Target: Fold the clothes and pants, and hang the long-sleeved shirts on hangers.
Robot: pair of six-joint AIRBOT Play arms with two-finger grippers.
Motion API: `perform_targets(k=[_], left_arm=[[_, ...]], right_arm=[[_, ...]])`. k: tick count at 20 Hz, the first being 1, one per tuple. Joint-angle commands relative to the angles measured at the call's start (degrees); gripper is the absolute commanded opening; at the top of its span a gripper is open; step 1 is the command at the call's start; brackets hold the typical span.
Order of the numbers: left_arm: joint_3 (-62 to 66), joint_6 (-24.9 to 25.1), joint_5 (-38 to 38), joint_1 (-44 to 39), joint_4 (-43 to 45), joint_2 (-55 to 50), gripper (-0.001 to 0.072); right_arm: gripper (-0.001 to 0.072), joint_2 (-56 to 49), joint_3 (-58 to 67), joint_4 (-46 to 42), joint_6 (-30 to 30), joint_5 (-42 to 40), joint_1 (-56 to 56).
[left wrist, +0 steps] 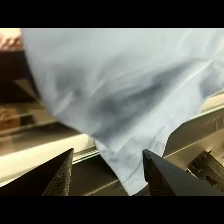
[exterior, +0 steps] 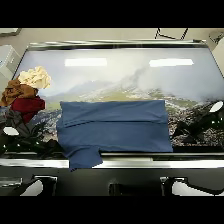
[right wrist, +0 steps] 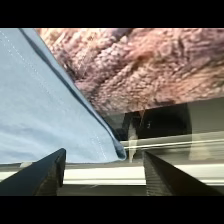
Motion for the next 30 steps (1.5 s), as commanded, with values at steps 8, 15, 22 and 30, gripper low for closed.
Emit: perform_targets(k=[8, 15, 22, 30], left_arm=[[-7.30, -1.95, 11.69, -8.76, -7.26, 0.11, 0.0366], [-7.26, 0.63, 9.57, -9.51, -7.19, 0.44, 0.0023], [-3.56, 0.74, 6.14, -9.51, -2.23, 3.89, 0.0020], [-3.15, 0.09, 5.95, -9.51, -1.66, 4.70, 0.0019]], right_arm=[[0.0555, 0.04, -0.02, 0.04, -0.02, -0.63, -0.02], [0.0569, 0.02, -6.82, 0.52, -1.27, -2.71, -0.02], [0.0567, 0.02, -11.32, 1.92, -4.26, -4.11, -0.02], [0.0035, 0.04, -11.13, 6.71, -4.37, -4.66, -0.02]])
